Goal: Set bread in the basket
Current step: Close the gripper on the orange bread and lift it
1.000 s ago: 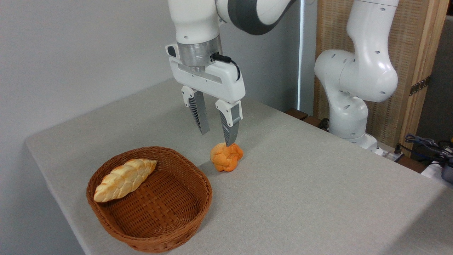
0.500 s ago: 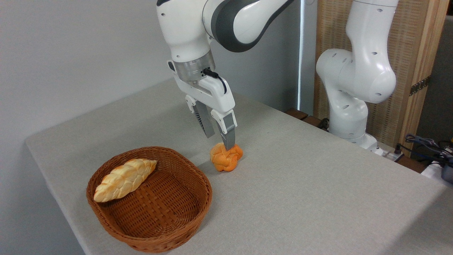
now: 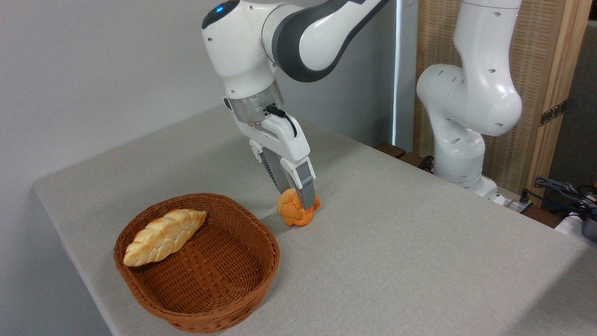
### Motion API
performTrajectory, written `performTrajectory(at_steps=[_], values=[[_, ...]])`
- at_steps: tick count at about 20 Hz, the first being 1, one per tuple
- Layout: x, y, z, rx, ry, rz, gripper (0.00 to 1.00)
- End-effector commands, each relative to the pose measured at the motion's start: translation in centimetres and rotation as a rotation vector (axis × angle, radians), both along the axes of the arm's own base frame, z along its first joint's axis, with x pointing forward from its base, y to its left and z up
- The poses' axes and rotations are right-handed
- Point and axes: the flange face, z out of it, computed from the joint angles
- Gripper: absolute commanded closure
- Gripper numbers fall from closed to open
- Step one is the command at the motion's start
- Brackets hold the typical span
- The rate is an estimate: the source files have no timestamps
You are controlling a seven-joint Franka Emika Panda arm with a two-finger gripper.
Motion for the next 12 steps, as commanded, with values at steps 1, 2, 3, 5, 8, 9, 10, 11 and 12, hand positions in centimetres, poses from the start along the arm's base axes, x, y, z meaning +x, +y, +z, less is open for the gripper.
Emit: performTrajectory(at_steps=[1, 2, 3, 5, 8, 9, 10, 11, 12], values=[[0.13, 0.13, -0.54, 0.007, 0.005, -0.024, 0.47], [0.13, 0.13, -0.54, 0.007, 0.005, -0.024, 0.6], [0.11, 0.14, -0.55, 0.007, 0.007, -0.024, 0.67], [0.13, 0.13, -0.54, 0.007, 0.005, -0.024, 0.67], [0.18, 0.19, -0.48, 0.006, 0.004, -0.022, 0.67], [0.18, 0.19, -0.48, 0.006, 0.004, -0.022, 0.67], [0.21, 0.17, -0.41, 0.005, 0.003, -0.022, 0.66], [0.23, 0.25, -0.41, 0.006, 0.002, -0.021, 0.66], [0.23, 0.25, -0.41, 0.006, 0.002, -0.021, 0.66]])
